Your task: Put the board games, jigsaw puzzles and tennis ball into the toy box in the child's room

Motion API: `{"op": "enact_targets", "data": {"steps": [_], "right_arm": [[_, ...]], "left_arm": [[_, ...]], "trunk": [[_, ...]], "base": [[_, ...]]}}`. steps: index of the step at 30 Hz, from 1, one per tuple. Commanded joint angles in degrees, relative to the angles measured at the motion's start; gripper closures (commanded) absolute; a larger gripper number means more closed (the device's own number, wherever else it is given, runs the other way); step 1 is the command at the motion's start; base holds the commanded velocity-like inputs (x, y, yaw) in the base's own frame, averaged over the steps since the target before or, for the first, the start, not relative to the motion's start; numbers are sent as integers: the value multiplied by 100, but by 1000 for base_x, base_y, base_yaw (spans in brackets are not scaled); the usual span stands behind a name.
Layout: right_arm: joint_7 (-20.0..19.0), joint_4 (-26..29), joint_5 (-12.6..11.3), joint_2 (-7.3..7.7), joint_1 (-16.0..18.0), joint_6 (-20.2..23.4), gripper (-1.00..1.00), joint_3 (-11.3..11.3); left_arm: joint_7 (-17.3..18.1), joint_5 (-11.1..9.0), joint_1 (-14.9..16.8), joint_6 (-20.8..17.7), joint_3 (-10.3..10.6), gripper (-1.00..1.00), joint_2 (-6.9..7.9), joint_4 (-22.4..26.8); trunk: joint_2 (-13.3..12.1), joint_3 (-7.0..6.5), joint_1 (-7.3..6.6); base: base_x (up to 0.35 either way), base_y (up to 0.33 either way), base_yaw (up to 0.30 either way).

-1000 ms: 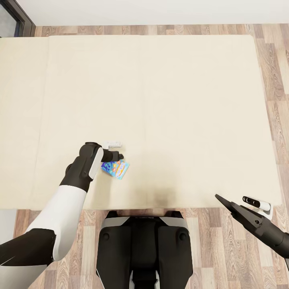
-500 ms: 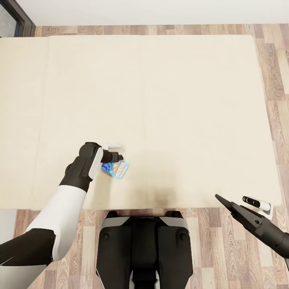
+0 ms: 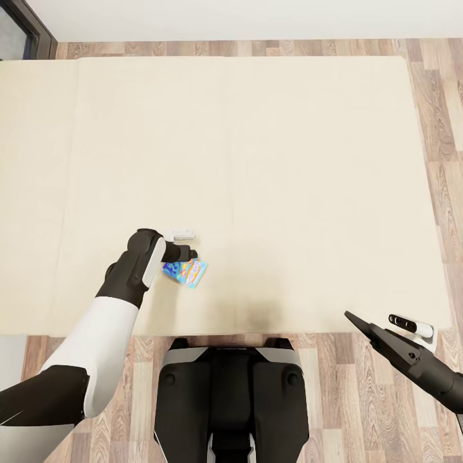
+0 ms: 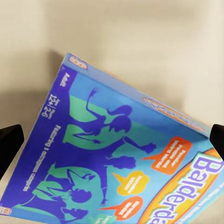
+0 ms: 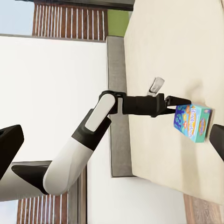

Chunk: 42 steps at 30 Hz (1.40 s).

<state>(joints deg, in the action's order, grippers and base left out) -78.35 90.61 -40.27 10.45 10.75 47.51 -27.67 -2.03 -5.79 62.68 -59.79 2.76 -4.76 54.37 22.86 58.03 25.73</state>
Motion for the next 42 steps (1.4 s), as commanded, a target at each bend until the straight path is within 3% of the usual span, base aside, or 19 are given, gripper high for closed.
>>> {"op": "enact_targets", "data": {"steps": [1,9,27,36,42], "right_arm": [[-5,1,-17,1,0,48,-100,-1],[-5,1,-17,4,0,48,-100,-1],[-13,1,-18,10,0,48,-100,-1],[-13,1,-18,9,-3,48,-100,-1],[-13,1,-17,7,-3,48,-100,-3]], "left_arm": [[-18,2,-2,-20,2,-100,1,-13],[-33,5,-2,53,1,-100,10,89],[-28,8,-2,79,-50,-100,19,800],[-12,-33,-2,578,-61,-100,5,823],[7,-51,-2,696,-71,-100,2,795]], "trunk": [[6,6,5],[6,6,5],[6,6,5],[6,6,5],[6,6,5]], "base": [[0,0,0],[0,0,0],[0,0,0],[0,0,0],[0,0,0]]}}
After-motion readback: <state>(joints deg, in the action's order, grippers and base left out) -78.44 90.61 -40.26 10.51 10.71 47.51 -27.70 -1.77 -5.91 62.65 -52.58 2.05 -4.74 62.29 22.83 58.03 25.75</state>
